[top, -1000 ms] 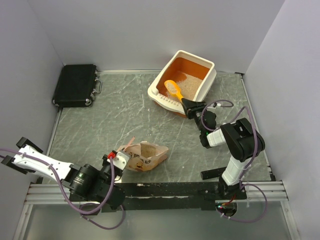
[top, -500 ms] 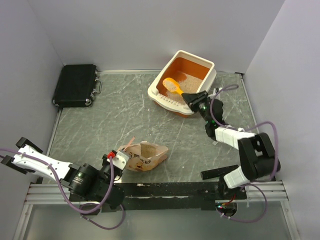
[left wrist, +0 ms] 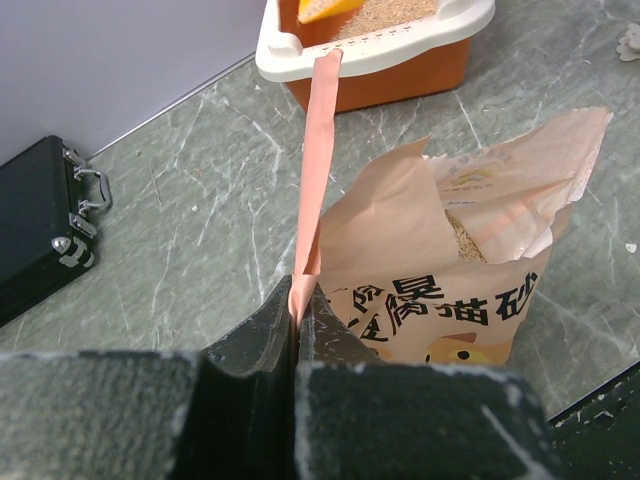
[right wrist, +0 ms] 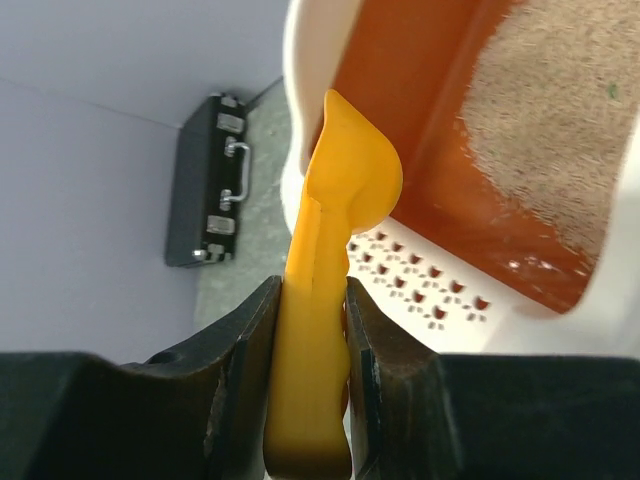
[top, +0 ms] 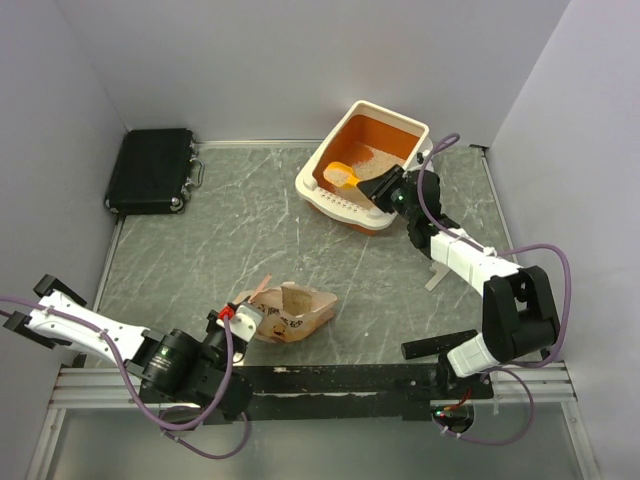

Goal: Fill the litter box with clean litter

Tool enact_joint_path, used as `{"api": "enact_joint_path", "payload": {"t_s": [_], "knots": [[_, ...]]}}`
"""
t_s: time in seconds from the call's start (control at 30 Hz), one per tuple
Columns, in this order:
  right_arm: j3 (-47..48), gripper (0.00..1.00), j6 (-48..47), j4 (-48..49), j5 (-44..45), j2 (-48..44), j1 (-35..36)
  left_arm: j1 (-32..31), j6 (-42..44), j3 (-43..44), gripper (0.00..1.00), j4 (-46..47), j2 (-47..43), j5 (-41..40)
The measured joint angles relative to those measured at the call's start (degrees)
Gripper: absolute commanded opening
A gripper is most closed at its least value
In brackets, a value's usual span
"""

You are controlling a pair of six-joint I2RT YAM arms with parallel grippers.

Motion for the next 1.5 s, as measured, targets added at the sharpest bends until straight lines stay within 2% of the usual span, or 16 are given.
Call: {"api": "enact_joint_path", "payload": {"t_s": [0.33,0.6,0.8,0.93,1.1,1.33,1.5], "knots": [[-0.2,0.00,-3.5,-3.0,1.0,2.2,0.0,0.0,0.0,0.0,0.01,0.0,0.0,0.0],[15.2,0.00,-14.7,-16.6,4.0,10.1,2.4,0.0,0.0,0.0,0.01,0.0,0.0,0.0],[24.9,0.00,-23.5,-21.6,4.3,15.0,4.9,0.0,0.1,0.0,0.01,0.0,0.0,0.0],[30.4,0.00,-27.7,-24.1,-0.1,20.3,5.5,0.0,0.1,0.0,0.01,0.0,0.0,0.0],[31.7,0.00,-32.7,-24.4,-8.8,24.2,5.0,0.0,0.6,0.0,0.01,0.3,0.0,0.0],[33.1,0.00,-39.3,-27.3,-24.4,25.3,4.8,0.0,1.6,-0.1,0.01,0.8,0.0,0.0],[33.1,0.00,-43.5,-30.6,-31.2,25.2,7.5,0.0,1.5,-0.1,0.01,0.7,0.0,-0.1]]}}
